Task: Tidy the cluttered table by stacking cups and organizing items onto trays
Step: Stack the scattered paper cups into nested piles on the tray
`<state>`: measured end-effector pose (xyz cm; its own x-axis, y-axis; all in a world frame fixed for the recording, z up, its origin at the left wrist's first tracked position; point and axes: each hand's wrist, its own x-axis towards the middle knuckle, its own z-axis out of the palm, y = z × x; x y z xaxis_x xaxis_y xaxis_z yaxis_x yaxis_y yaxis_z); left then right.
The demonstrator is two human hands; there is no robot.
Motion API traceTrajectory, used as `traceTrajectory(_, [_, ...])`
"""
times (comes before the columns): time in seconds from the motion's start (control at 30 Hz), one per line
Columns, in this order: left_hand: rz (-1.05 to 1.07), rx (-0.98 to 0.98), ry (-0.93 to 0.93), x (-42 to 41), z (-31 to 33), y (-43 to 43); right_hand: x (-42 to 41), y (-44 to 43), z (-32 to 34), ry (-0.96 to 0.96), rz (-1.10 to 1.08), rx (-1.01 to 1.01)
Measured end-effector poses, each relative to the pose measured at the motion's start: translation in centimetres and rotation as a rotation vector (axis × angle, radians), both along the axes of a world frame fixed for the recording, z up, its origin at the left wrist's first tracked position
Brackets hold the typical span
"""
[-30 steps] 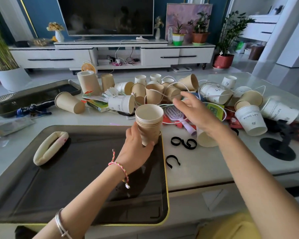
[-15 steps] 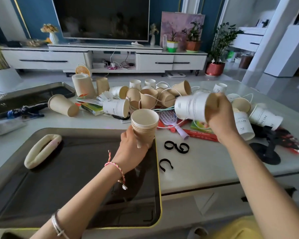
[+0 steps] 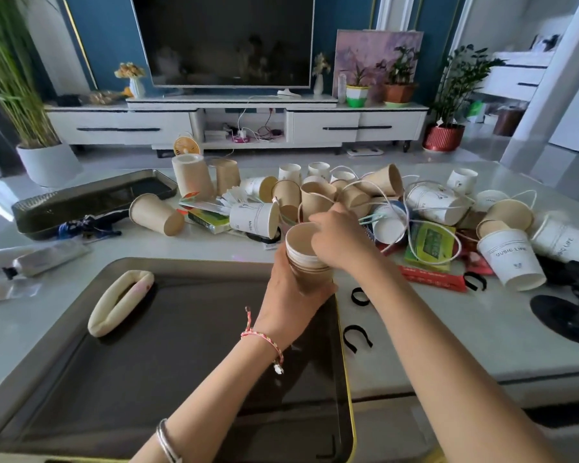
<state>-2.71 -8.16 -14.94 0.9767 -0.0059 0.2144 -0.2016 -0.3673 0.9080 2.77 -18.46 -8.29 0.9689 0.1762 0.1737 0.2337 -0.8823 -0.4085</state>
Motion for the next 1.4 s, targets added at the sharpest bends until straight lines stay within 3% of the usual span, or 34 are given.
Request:
traceTrajectory(0.1, [0.018, 0.014, -0.030, 0.4, -0.5, -0.1, 1.3, -1.3, -0.2, 0.070, 0.082, 0.290])
traceTrajectory(0.2, [0.010, 0.038, -0.051, 0.6, -1.0, -0.1, 2.7, -4.8, -0.6, -0.130, -0.105, 0.471])
traceTrajectory(0.37, [-0.003, 0.021, -0.046, 0.8, -1.6, 0.1, 3.8, -10.0, -3.2, -0.379, -0.481, 0.443])
traceTrajectory(0.5, [0.005, 0.022, -0.055, 0.9, -1.8, 0.1, 4.2, -13.2, -2.7, -0.563, -0.659, 0.450])
traceTrajectory(0.63, [0.017, 0.023, -0.049, 1.1, -2.1, 0.1, 3.9, -17.2, -2.9, -0.551, -0.843, 0.474])
traceTrajectory(0.7, [0.031, 0.028, -0.053, 1.2, -2.3, 0.0, 2.9, -19.5, -3.8, -0.493, -1.061, 0.410])
traceTrajectory(0.77, [0.034, 0.019, -0.045, 1.3, -2.4, 0.0, 1.8, -21.5, -4.7, -0.373, -1.133, 0.302])
traceTrajectory(0.87, [0.026, -0.010, -0.025, 1.4, -2.4, 0.0, 1.4, -23.1, -5.3, -0.247, -1.040, 0.150])
traceTrajectory(1.2, [0.033, -0.009, -0.004, 1.2, -2.1, -0.1, -0.1, -22.3, -3.6, 0.087, -0.913, 0.027])
traceTrajectory(1.3, [0.021, -0.014, 0.006, 1.1, -2.0, -0.2, -1.6, -20.6, -0.8, 0.203, -0.746, 0.122])
traceTrajectory(1.4, [0.023, -0.009, -0.001, 0.9, -1.7, -0.2, -2.4, -15.8, 1.5, -0.034, -0.384, 0.437])
